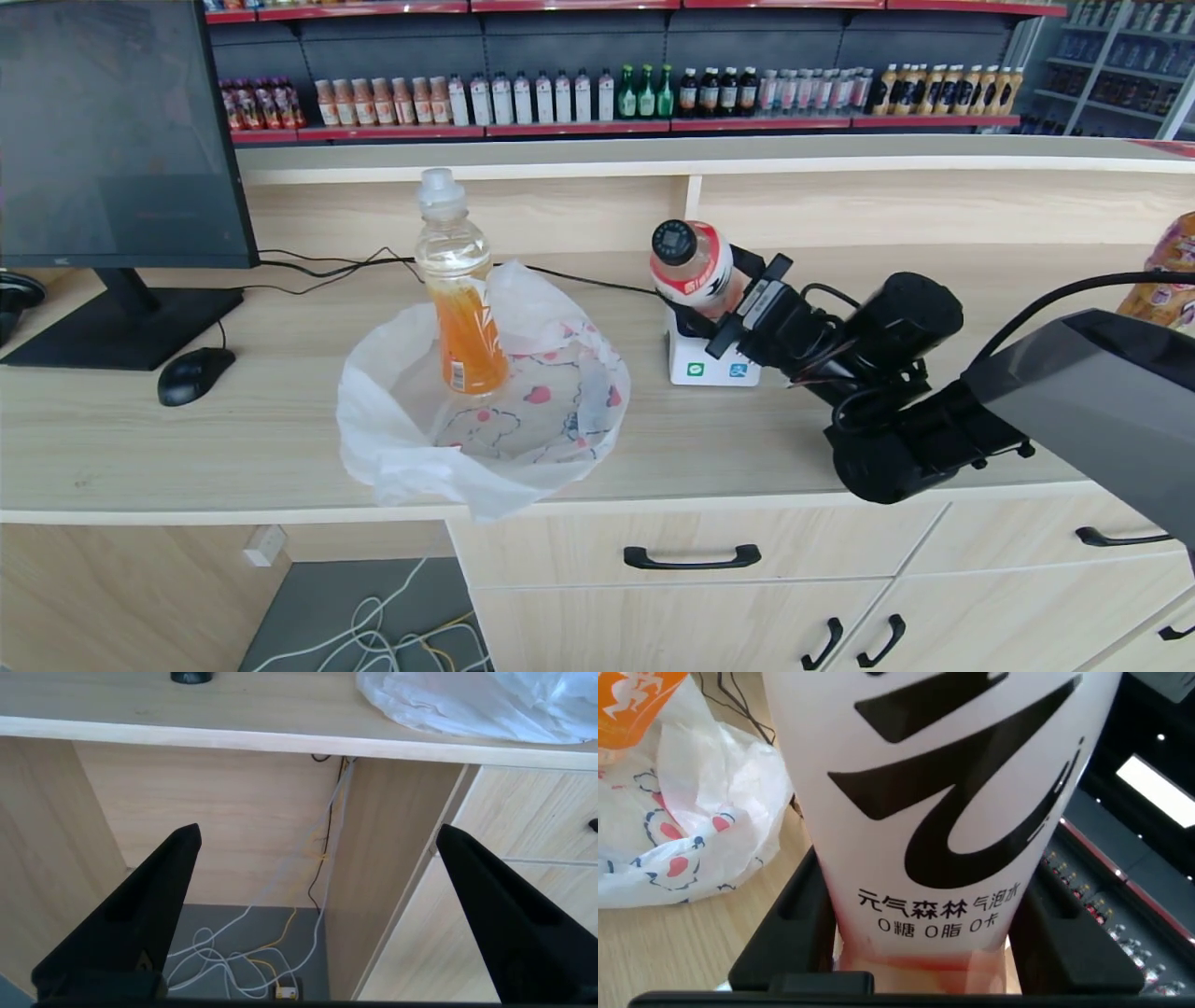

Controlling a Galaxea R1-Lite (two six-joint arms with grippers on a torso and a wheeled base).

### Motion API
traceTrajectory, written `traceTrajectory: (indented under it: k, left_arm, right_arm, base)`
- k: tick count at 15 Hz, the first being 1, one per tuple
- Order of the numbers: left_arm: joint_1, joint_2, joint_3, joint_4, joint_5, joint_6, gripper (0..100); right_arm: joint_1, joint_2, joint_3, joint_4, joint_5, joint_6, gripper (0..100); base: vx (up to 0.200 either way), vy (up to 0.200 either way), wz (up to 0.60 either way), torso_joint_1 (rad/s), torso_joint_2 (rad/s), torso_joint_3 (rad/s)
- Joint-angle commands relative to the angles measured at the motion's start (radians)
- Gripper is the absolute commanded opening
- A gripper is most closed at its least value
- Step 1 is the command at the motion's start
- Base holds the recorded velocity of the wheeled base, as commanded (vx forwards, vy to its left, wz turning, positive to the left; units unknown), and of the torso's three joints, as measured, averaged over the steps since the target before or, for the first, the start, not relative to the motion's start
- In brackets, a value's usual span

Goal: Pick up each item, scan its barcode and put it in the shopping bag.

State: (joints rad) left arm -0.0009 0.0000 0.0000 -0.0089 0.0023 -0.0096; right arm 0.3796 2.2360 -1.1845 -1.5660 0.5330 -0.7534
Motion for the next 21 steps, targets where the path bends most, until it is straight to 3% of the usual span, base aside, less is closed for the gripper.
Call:
traceTrajectory:
  k: [1,6,10,14,16,19,21]
  left_arm:
    - [-0.001,0.0,0.0,-0.002,0.002,-0.007,100]
    - [-0.001,0.002,0.0,0.0,0.001,-0.007,100]
    - [-0.001,0.0,0.0,0.003,0.002,-0.007,100]
    - [-0.001,0.002,0.0,0.004,0.002,-0.009,100]
    - [-0.001,0.002,0.0,0.004,0.002,-0.009,100]
    - [-0.001,0.002,0.0,0.004,0.002,-0.01,100]
    - [0.001,0.002,0.0,0.003,0.002,-0.01,100]
  right_arm:
    - [0.002,-0.045,0.016,-0.005,-0.014,0.017,0]
    - [0.012,-0.165,0.147,-0.005,-0.145,0.078,0]
    - [0.021,-0.289,0.329,-0.005,-0.266,0.226,0]
    - [0.024,-0.346,0.421,-0.005,-0.456,0.427,0]
    - [0.027,-0.366,0.493,-0.005,-0.502,0.494,0]
    - [0.03,-0.435,0.602,-0.005,-0.665,0.602,0]
    - [0.03,-0.473,0.666,-0.005,-0.691,0.625,0]
  base:
    - [0.0,0.0,0.0,0.0,0.0,0.0]
    - [0.0,0.0,0.0,0.0,0.0,0.0]
    - [0.0,0.0,0.0,0.0,0.0,0.0]
    - [0.0,0.0,0.0,0.0,0.0,0.0]
    - [0.0,0.0,0.0,0.0,0.0,0.0]
    - [0.0,0.0,0.0,0.0,0.0,0.0]
    - [0.0,0.0,0.0,0.0,0.0,0.0]
